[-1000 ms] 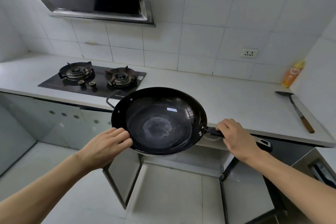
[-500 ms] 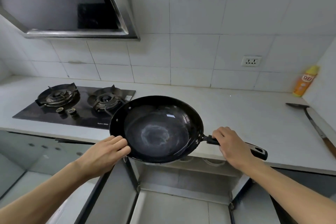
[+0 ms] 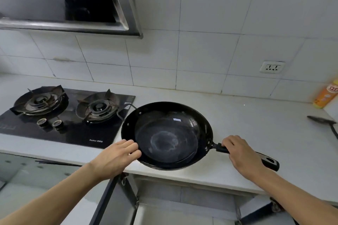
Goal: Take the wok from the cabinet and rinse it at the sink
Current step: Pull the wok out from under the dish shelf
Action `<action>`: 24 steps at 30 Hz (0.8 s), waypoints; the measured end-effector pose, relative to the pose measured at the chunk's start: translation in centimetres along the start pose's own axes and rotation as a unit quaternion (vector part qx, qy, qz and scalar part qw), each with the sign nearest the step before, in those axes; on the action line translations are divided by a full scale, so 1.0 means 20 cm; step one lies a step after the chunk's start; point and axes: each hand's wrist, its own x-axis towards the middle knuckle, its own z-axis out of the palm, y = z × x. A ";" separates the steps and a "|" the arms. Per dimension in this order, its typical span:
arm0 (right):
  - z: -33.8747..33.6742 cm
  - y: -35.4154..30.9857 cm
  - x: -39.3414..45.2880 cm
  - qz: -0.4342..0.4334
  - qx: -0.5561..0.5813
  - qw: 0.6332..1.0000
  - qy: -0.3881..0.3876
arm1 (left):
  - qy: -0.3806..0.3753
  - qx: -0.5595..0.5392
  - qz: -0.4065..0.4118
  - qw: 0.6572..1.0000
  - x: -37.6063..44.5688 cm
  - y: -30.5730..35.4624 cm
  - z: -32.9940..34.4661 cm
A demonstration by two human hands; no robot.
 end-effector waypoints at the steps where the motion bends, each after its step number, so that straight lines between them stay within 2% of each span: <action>1: 0.02 0.00 0.04 0.010 -0.002 1.000 -0.007 | 0.001 -0.006 0.000 1.000 0.02 -0.06 0.04; 9: 0.16 0.04 0.25 0.050 -0.021 0.998 -0.031 | 0.004 -0.043 0.010 0.999 0.15 -0.34 0.26; 24: 0.37 0.24 0.51 0.024 -0.010 0.999 -0.040 | -0.036 -0.068 0.001 0.997 0.39 -0.53 0.45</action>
